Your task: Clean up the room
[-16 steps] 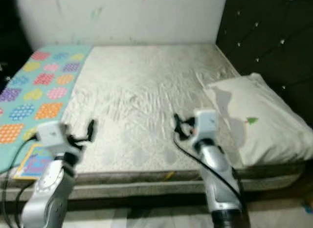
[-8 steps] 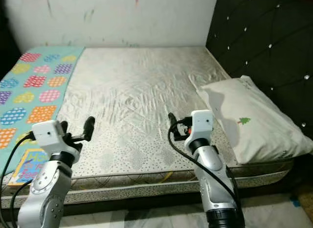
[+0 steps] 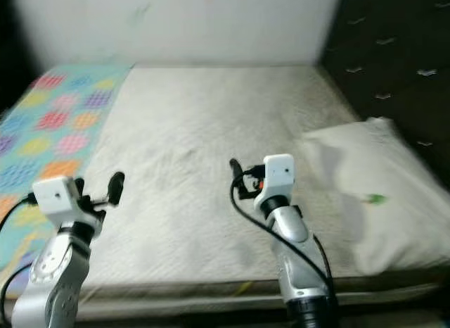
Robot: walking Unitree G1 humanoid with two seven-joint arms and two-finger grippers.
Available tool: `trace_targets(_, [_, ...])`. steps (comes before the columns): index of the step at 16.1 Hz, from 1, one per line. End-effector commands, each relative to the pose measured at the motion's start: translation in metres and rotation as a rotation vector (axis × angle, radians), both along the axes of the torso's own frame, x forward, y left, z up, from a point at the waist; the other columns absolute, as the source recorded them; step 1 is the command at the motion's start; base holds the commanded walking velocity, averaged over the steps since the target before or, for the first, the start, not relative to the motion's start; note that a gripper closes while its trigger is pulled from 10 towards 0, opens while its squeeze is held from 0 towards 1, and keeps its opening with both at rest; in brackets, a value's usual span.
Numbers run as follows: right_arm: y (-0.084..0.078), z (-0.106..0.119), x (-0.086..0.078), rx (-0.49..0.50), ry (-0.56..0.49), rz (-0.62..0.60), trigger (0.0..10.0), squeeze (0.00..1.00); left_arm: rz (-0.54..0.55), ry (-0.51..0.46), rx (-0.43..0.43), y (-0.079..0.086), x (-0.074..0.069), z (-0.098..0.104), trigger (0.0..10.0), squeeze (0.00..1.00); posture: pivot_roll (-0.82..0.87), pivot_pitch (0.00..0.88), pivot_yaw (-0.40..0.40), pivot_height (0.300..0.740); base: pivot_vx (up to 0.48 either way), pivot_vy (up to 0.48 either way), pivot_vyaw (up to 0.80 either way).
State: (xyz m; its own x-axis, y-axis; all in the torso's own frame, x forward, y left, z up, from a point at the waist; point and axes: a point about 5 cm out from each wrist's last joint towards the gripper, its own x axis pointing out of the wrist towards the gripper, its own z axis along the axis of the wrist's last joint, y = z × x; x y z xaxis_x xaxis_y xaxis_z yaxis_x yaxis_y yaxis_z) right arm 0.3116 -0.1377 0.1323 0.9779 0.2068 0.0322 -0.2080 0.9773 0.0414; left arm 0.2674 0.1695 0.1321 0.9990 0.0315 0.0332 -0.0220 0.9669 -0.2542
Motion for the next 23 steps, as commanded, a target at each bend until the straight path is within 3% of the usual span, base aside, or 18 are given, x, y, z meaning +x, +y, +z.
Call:
trace_targets(1, [-0.009,-0.005,-0.001,-0.003,0.021,-0.031,10.0,0.0,-0.008,0.03,-0.014,-0.006,-0.002,-0.005,10.0,0.0,-0.02,0.012,0.012,0.74,0.0,0.0,0.0])
trace_targets(10, [-0.006,-0.001,0.005,-0.019,0.018,-0.03,10.0,0.0,-0.004,0.032,-0.011,-0.005,0.001,-0.003,10.0,0.0,-0.02,0.036,0.003,0.74,0.0,0.0,0.0])
trace_targets(13, [-0.002,0.001,0.005,-0.042,0.002,-0.023,10.0,0.0,-0.008,0.036,-0.021,-0.005,0.001,-0.003,10.0,0.0,-0.03,0.038,0.007,0.74,0.0,0.36,0.0])
trace_targets(18, [-0.009,-0.008,0.001,-0.081,0.036,-0.088,10.0,0.0,-0.009,0.051,-0.03,-0.006,0.0,-0.007,10.0,0.0,-0.03,0.014,-0.001,0.74,0.0,0.426,0.0])
trace_targets(23, [-0.022,0.006,0.006,-0.173,-0.077,-0.163,10.0,0.0,-0.021,0.053,-0.031,-0.009,0.003,-0.008,10.0,0.0,-0.04,0.004,-0.007,0.74,0.0,0.437,0.0])
